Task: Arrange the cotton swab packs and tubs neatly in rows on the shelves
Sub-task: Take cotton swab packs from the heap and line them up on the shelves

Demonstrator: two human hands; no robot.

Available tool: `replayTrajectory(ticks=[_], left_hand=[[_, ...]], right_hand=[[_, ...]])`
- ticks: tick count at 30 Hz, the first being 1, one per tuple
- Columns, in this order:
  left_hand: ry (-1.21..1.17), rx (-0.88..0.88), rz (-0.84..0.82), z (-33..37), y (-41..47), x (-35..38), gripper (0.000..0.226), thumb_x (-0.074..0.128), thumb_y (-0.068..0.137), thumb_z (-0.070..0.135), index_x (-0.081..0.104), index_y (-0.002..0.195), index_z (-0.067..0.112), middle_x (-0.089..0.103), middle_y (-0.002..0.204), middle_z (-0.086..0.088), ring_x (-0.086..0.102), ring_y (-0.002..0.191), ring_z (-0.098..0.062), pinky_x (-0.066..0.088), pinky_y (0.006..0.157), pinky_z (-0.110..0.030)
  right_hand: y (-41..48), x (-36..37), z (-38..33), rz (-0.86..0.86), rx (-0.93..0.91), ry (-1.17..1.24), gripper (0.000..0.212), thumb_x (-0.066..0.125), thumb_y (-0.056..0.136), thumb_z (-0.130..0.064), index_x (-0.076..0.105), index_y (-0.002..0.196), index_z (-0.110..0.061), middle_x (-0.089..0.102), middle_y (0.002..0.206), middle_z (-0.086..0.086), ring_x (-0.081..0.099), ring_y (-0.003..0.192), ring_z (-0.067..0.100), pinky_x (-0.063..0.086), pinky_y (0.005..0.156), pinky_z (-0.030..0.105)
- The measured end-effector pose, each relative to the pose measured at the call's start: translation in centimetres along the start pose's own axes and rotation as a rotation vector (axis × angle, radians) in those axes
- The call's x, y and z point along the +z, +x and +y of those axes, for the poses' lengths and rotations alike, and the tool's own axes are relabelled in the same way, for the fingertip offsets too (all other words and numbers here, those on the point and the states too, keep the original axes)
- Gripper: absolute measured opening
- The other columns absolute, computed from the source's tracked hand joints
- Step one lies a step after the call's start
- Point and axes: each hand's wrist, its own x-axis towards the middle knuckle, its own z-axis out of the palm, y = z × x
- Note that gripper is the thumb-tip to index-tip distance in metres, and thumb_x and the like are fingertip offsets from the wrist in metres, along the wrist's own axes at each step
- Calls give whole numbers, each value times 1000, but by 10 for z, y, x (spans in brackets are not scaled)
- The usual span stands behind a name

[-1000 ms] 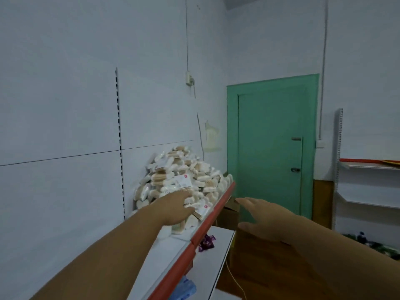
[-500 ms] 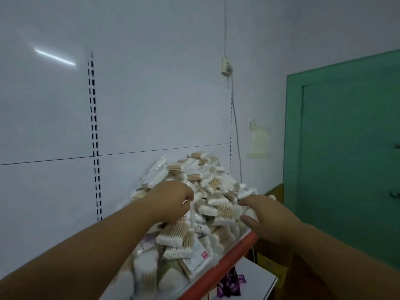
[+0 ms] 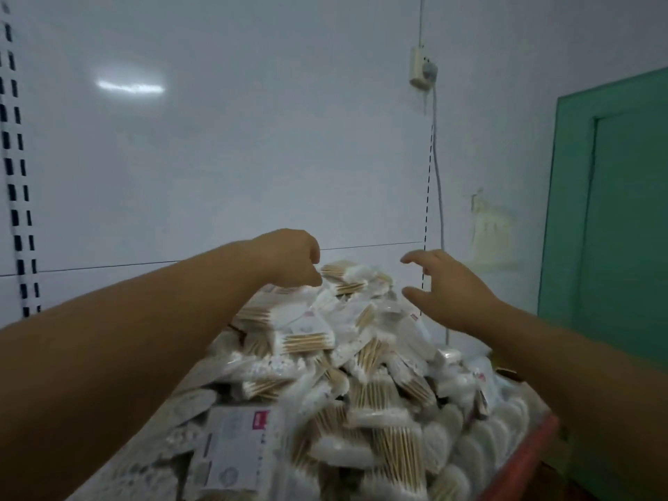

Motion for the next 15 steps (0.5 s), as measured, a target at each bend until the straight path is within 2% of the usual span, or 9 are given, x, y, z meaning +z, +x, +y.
replayTrajectory(ticks=[5, 9, 12, 15], left_hand=[[221, -112, -163, 13, 44, 26, 57, 65, 85, 51, 57, 128, 14, 59, 128, -4, 56, 114, -23, 43, 87, -29], [211, -213, -255, 13, 51, 31, 70, 66, 81, 58, 47, 138, 23, 49, 140, 1, 48, 125, -20, 38, 99, -31], [101, -268, -151, 7, 54, 21, 61, 66, 81, 57, 52, 132, 25, 55, 129, 4, 52, 111, -15, 41, 96, -28], [-25, -300, 39, 3, 55, 12, 50, 68, 84, 45, 55, 128, 24, 59, 117, 7, 55, 100, -10, 44, 90, -24]], right_hand=[[57, 34, 14, -136, -157, 26, 55, 67, 86, -39, 44, 135, -30, 42, 142, -4, 47, 122, 16, 40, 99, 30], [92, 62, 20, -166, -310, 152, 62, 68, 85, -42, 41, 140, -29, 41, 145, -8, 40, 129, 13, 33, 103, 28], [120, 67, 28, -233, -359, 236, 55, 69, 83, -43, 51, 133, -30, 50, 137, -11, 45, 126, 12, 34, 100, 25], [143, 69, 37, -261, -443, 360, 34, 68, 86, -41, 65, 116, -27, 63, 114, -12, 56, 107, 9, 44, 94, 28]])
